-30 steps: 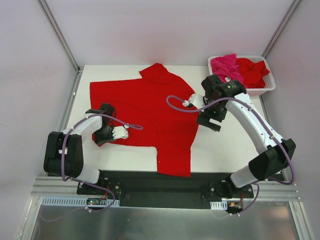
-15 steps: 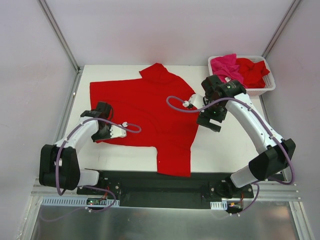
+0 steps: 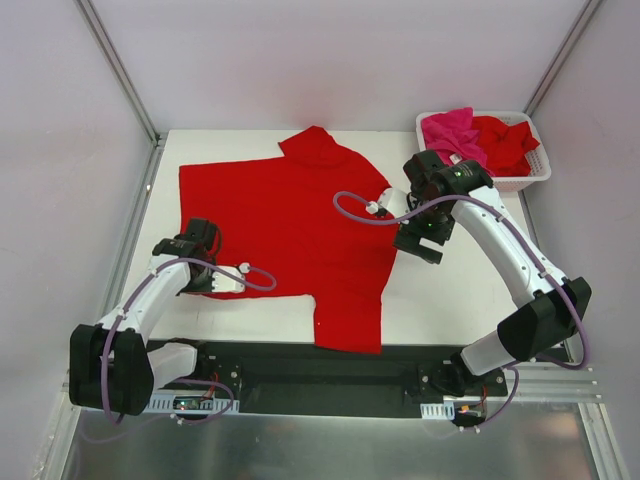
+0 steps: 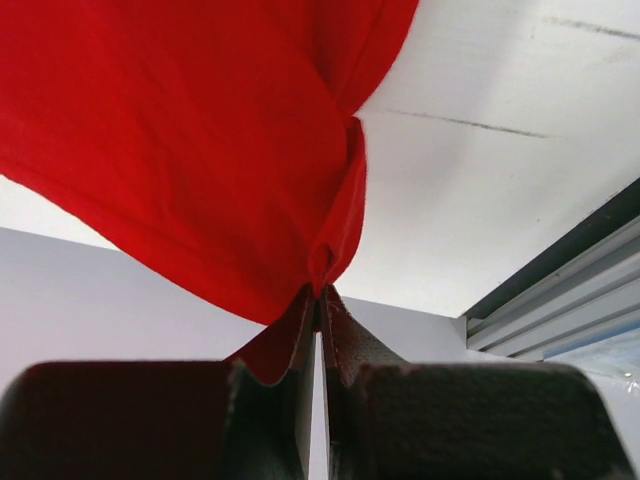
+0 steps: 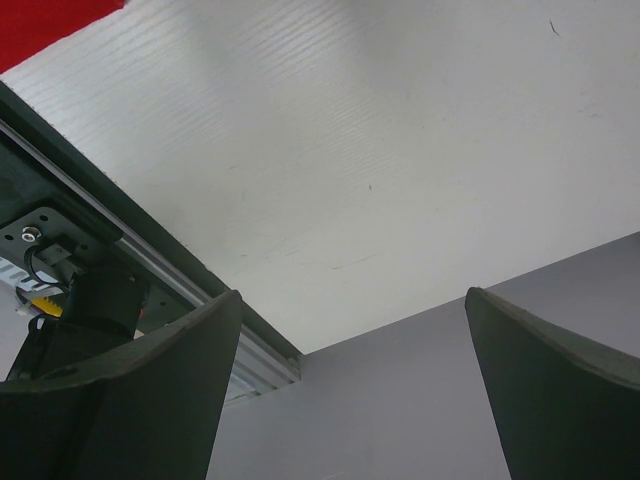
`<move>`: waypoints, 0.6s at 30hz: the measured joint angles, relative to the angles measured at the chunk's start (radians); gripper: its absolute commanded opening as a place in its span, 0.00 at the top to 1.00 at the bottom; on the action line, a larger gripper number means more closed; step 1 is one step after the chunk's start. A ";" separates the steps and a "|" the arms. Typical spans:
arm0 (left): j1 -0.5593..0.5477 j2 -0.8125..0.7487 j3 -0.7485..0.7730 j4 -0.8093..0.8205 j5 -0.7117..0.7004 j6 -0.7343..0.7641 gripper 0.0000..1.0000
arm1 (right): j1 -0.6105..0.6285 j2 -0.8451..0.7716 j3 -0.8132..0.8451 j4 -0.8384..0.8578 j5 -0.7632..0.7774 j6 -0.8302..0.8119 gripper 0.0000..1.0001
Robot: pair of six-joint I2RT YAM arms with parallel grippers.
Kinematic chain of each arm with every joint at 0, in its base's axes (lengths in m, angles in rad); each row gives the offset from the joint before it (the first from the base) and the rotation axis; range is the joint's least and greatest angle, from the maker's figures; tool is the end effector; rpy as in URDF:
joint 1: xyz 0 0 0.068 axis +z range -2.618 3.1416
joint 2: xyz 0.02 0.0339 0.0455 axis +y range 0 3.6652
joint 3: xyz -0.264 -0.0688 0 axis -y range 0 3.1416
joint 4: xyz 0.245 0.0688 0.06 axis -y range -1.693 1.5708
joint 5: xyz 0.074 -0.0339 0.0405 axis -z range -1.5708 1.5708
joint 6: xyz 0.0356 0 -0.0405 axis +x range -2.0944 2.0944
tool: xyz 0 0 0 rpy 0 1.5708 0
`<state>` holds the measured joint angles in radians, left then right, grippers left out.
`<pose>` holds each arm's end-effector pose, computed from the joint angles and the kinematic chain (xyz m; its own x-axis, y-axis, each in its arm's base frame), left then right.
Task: Fold and stack the t-shirts
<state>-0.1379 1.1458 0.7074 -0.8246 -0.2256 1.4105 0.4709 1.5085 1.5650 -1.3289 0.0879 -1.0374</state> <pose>0.1907 -0.0184 0.2008 -0.0847 0.9831 0.1621 0.9425 0.0263 0.3331 0.2482 0.1229 0.3461 -0.0637 -0.9950 -0.0772 -0.9516 0.0839 -0.2958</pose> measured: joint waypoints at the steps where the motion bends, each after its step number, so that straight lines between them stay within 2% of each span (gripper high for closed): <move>1: 0.000 -0.002 0.000 0.000 -0.006 0.004 0.96 | 0.000 0.000 0.000 0.000 0.000 0.000 0.04; 7: 0.000 -0.008 0.002 0.000 -0.041 0.023 0.94 | 0.000 0.000 -0.014 0.001 -0.005 0.000 0.04; 14: 0.002 -0.086 -0.016 0.000 -0.076 0.048 0.91 | 0.000 0.000 -0.035 0.000 -0.011 0.000 0.04; 18: 0.002 -0.124 -0.062 0.000 -0.102 0.058 0.60 | 0.000 0.000 -0.039 0.000 -0.016 -0.001 0.04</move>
<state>-0.1360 1.0218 0.6456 -0.8242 -0.3279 1.4689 0.4709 1.5082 1.5257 -1.3289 0.0723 -1.0382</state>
